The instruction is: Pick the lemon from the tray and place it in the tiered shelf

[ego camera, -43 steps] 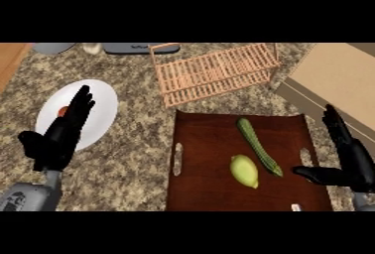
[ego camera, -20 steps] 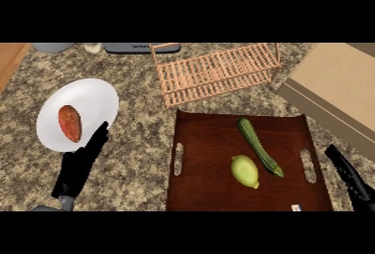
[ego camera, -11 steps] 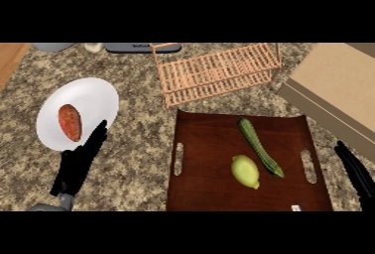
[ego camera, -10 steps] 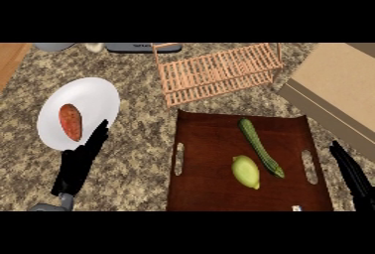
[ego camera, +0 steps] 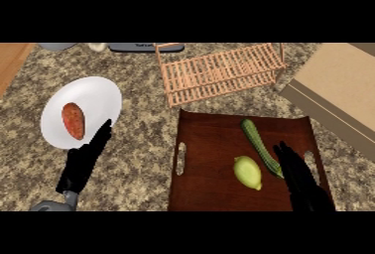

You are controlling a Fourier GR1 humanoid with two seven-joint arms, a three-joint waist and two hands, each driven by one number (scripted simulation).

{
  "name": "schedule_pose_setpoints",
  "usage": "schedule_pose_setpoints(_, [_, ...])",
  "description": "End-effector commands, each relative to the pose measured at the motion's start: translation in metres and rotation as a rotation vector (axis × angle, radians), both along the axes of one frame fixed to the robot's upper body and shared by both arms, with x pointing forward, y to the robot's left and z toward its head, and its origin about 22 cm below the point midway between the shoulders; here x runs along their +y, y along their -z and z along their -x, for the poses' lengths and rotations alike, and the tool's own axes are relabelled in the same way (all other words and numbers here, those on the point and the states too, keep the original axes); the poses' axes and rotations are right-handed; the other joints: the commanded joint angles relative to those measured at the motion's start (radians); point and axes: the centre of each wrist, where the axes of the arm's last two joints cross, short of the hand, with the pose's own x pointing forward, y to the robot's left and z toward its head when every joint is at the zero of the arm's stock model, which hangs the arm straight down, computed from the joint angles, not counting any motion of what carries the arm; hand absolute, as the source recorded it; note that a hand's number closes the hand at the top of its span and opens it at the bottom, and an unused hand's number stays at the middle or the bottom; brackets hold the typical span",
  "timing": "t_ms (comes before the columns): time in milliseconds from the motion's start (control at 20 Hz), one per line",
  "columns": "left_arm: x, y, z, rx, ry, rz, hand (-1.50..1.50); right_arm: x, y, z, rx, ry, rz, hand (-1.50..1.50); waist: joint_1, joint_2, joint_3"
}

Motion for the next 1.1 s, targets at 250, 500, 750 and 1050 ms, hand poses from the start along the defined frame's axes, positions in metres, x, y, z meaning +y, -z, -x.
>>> schedule_pose_setpoints(250, [-0.001, -0.012, -0.001, -0.016, -0.024, 0.004, 0.00, 0.049, 0.012, -0.005, 0.097, 0.075, 0.059, -1.50, -0.002, -0.001, 0.003])
schedule_pose_setpoints(500, [0.006, -0.020, 0.000, 0.008, -0.002, 0.006, 0.00, 0.041, 0.014, -0.017, 0.050, 0.138, 0.103, -1.50, -0.002, -0.001, 0.003])
schedule_pose_setpoints(750, [-0.012, -0.002, 0.008, -0.005, -0.002, 0.019, 0.00, 0.043, 0.011, -0.038, 0.082, 0.152, 0.138, -1.50, 0.000, 0.000, 0.003])
schedule_pose_setpoints(1050, [0.004, -0.011, -0.003, -0.001, -0.022, -0.012, 0.00, 0.040, 0.036, -0.020, 0.106, 0.166, 0.165, -1.50, -0.003, 0.000, 0.003])
